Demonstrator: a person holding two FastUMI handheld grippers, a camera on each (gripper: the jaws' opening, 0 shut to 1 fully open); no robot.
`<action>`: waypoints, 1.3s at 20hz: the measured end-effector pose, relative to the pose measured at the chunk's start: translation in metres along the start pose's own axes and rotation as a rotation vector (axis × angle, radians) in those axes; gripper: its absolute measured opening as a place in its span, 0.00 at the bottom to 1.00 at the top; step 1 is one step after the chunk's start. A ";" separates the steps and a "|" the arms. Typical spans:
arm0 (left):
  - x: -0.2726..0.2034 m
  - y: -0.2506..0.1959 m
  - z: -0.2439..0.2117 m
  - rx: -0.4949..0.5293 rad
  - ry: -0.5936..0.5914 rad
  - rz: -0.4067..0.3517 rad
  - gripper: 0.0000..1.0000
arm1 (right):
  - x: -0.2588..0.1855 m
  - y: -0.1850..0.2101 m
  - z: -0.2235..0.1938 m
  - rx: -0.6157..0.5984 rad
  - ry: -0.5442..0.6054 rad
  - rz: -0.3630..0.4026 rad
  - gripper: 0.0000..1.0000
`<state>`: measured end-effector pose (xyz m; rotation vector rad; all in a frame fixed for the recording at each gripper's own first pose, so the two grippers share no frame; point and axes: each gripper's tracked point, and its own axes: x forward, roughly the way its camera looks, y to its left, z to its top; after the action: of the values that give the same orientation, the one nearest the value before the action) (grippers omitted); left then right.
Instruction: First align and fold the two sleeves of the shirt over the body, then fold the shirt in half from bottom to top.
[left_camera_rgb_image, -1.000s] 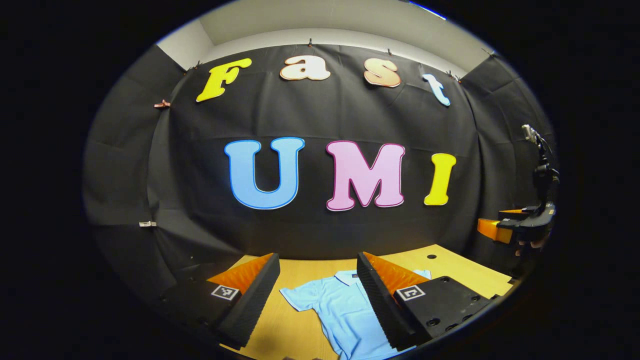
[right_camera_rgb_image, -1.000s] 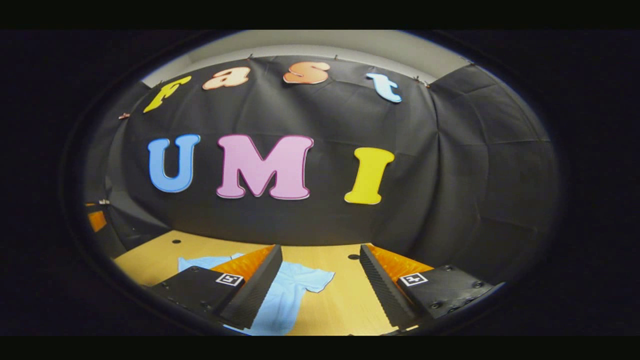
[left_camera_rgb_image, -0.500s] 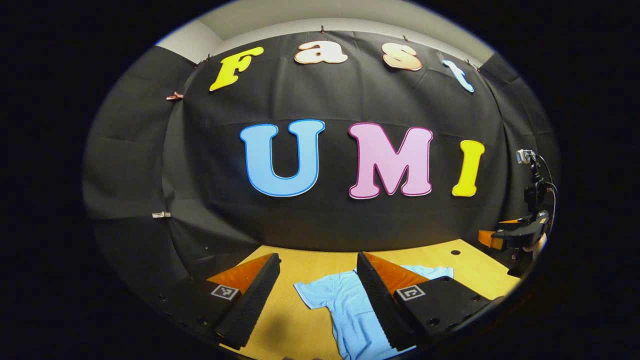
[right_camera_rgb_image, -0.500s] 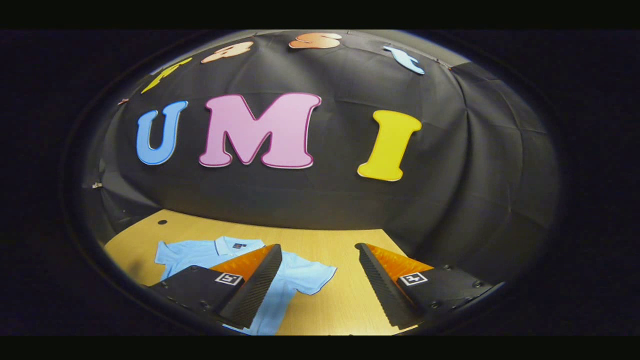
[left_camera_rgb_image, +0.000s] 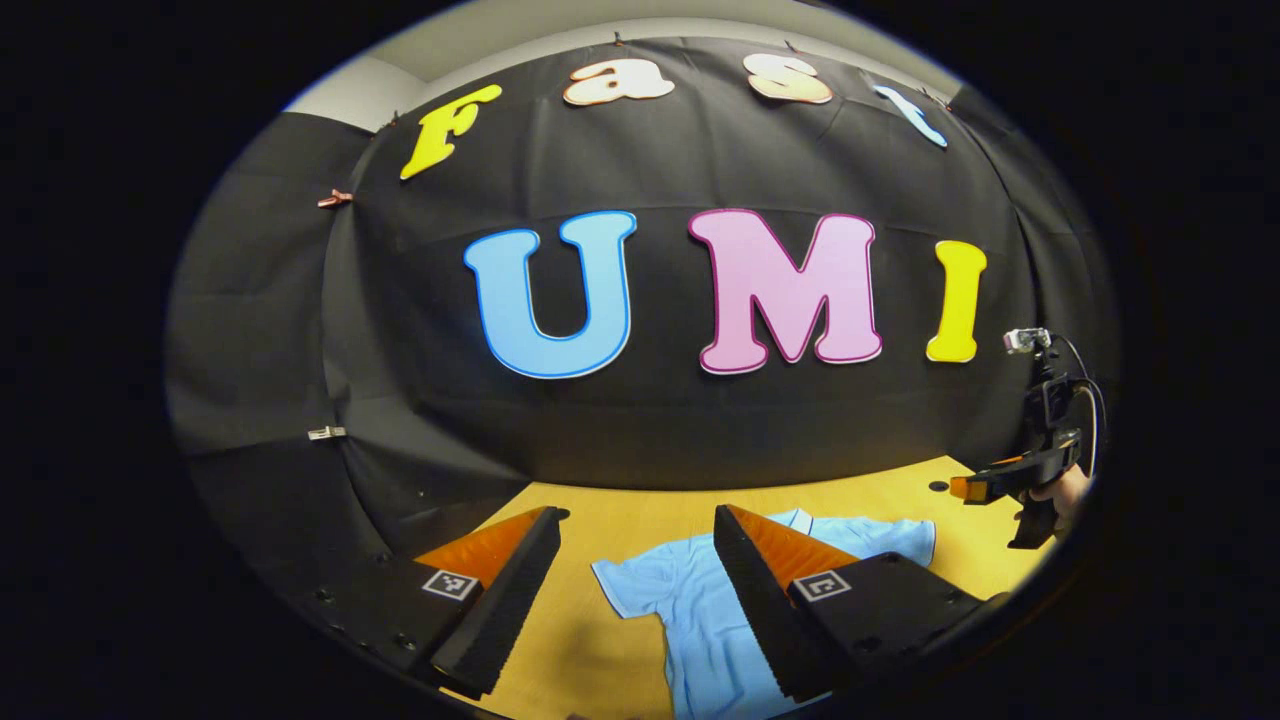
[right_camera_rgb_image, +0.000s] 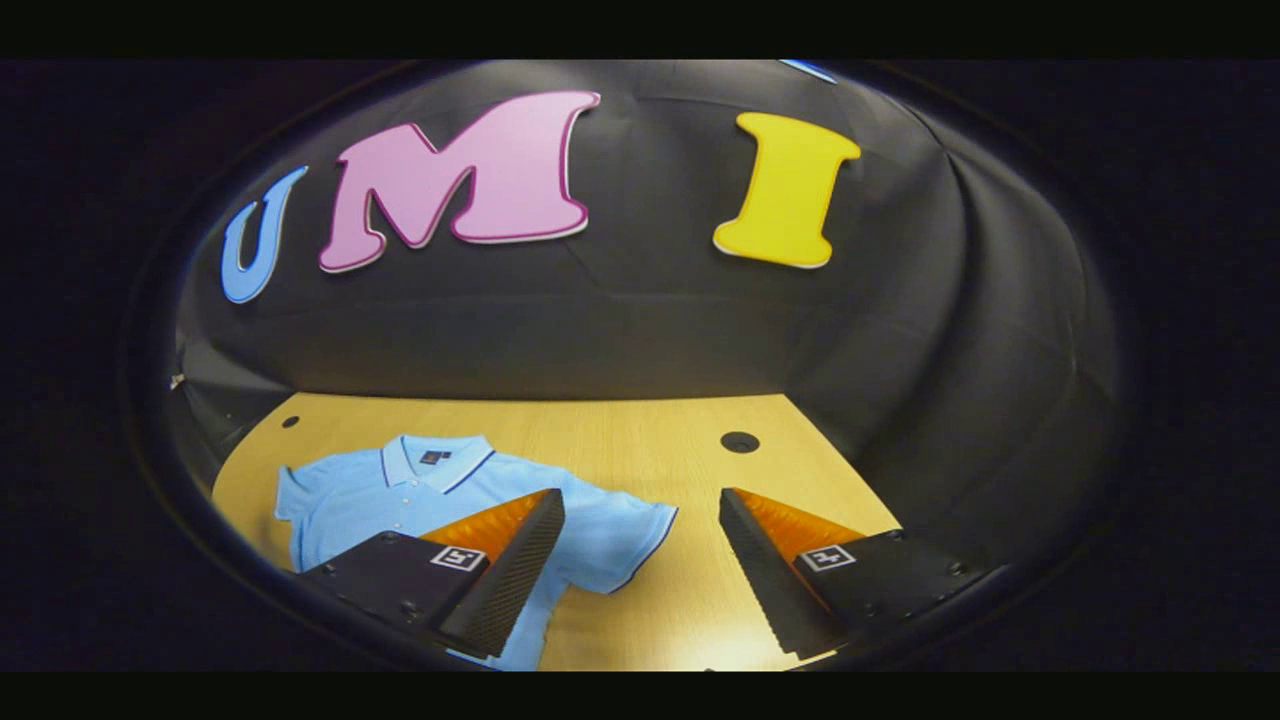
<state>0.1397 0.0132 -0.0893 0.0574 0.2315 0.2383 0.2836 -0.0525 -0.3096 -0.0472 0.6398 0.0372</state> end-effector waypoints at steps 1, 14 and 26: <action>0.003 -0.003 -0.003 0.009 0.014 -0.006 0.99 | 0.012 0.000 -0.008 -0.003 0.022 0.000 0.97; 0.038 -0.023 -0.023 -0.028 0.092 -0.039 0.99 | 0.115 -0.022 -0.082 0.062 0.219 -0.018 0.97; 0.033 -0.035 -0.028 -0.078 0.138 -0.052 0.99 | 0.130 0.005 -0.096 0.035 0.233 0.048 0.38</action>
<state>0.1720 -0.0126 -0.1262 -0.0426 0.3598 0.1995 0.3307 -0.0500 -0.4646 -0.0025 0.8747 0.0672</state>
